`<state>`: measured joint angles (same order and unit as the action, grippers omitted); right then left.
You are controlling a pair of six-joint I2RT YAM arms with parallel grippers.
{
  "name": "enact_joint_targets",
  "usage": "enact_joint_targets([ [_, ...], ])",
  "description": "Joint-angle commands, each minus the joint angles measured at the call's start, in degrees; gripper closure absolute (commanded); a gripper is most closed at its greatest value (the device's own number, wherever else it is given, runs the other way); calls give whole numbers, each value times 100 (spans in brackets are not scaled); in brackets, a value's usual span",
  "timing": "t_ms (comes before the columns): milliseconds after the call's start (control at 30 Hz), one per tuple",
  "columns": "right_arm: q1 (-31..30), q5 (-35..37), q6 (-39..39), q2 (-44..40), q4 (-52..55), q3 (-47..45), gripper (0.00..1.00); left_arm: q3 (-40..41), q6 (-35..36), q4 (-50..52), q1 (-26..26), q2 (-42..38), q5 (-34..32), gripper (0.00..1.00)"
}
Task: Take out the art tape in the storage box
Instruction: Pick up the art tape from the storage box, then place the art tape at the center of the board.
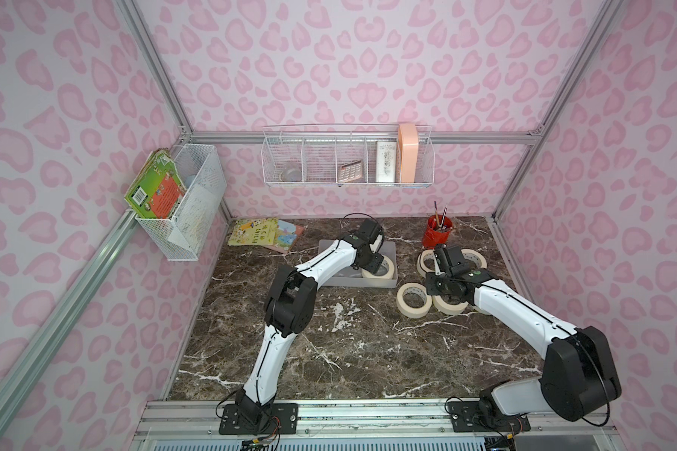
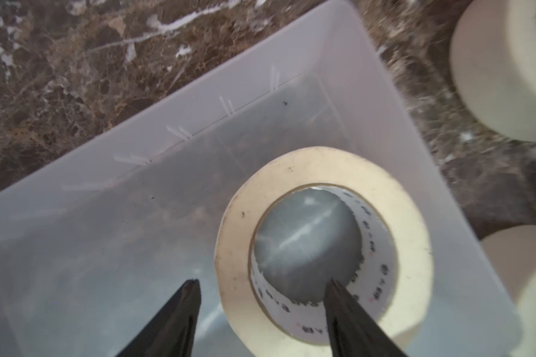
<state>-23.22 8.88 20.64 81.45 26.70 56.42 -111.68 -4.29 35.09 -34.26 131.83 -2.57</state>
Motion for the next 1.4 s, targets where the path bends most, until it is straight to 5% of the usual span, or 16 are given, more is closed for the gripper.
enact_joint_targets([
  [0, 35, 28, -61, -24, -6, -26, 58, -144, 81, 180, 7, 206, -212, 34],
  [133, 64, 34, -70, -69, 3, -35, 59, -326, 46, 261, 7, 409, -386, 44],
  [333, 75, 26, -83, -69, 3, -27, 60, -400, 65, 182, 7, 370, -531, 85],
  [467, 76, 17, -85, -76, 19, -11, 61, -661, 196, 268, 16, 255, -684, 100],
  [833, 98, 52, -31, -174, -105, -170, 61, -522, 608, 553, 1, -1351, -1239, 100],
  [1133, 597, 35, -82, -592, -689, -782, 56, 2643, -354, 661, -608, -3772, -770, 100],
  [1367, 1156, -76, -154, -909, -1092, -1182, 33, 4286, -1303, -4, -1327, -4266, -584, 100],
])
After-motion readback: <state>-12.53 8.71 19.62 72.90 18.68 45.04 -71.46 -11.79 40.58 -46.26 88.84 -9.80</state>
